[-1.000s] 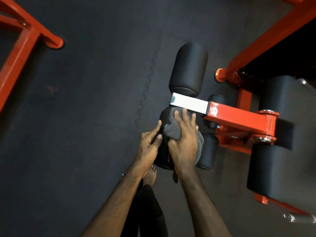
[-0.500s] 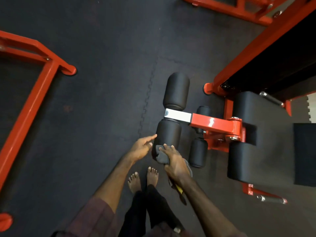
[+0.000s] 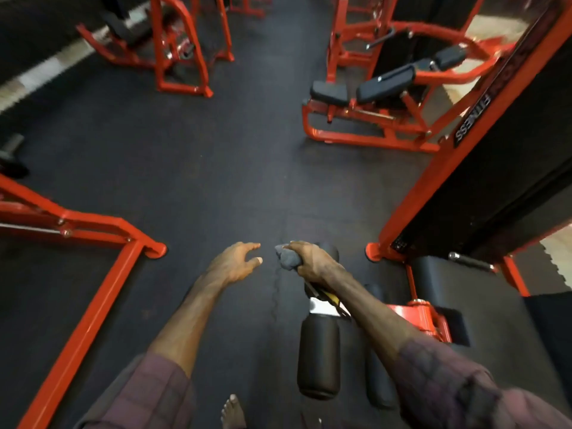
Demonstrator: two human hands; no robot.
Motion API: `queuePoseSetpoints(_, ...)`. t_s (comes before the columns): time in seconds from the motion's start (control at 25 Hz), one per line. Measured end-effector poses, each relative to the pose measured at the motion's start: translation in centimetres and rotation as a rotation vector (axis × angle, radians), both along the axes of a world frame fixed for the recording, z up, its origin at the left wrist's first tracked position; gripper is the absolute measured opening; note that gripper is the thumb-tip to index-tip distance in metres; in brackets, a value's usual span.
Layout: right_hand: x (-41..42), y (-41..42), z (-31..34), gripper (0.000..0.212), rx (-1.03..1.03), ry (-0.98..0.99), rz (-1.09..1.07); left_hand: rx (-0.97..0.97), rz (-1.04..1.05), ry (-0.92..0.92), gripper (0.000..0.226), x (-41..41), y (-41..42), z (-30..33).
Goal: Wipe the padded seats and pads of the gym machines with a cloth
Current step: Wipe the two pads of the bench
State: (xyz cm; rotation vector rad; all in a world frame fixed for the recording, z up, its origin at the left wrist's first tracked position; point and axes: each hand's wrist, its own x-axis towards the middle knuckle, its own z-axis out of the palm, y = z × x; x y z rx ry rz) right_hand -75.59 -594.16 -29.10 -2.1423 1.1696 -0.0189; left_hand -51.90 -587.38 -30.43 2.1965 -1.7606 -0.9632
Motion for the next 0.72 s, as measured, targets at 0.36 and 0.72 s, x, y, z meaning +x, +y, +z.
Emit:
queuePoseSetpoints(0.36, 8.7, -17.8, 13.4, 0.069, -0.238, 0.0, -0.164, -0.346, -0.211, -0.278, 0.057, 12.0, -21.4, 14.5)
queuePoseSetpoints(0.72, 11.5, -33.7, 19.5, 0.077, -0.45, -0.041, -0.401, -0.522, -0.398, -0.327, 0.057, 18.3, -43.2, 21.8)
